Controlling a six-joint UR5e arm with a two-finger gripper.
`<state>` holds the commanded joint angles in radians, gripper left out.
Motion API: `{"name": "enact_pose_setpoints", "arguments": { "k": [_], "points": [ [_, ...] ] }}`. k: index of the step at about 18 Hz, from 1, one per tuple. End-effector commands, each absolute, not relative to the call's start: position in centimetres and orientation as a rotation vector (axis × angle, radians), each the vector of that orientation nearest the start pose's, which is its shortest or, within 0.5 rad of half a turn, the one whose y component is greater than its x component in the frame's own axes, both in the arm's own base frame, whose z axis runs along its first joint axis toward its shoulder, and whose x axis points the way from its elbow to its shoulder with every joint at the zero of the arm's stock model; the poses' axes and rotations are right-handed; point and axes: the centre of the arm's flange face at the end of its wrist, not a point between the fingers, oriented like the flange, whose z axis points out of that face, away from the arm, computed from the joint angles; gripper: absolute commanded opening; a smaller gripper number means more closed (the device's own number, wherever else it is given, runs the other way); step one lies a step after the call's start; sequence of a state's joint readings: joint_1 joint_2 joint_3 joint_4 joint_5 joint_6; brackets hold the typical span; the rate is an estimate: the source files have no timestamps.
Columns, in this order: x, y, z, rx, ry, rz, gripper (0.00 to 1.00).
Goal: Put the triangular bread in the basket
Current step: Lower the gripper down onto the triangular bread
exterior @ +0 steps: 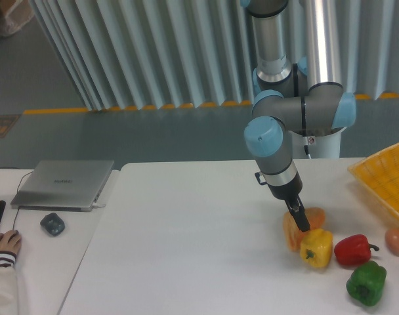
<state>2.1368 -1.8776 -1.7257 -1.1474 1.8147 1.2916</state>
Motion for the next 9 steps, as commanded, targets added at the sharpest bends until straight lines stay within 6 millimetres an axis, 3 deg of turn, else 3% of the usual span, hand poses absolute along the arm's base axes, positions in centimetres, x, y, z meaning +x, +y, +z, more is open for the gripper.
{"name": "enact_pose_setpoints", "arguments": {
  "k": [9],
  "points": [
    [-21.33, 53.86, 27.85, -3.175, 1.229, 0.201, 1.00]
  ]
}}
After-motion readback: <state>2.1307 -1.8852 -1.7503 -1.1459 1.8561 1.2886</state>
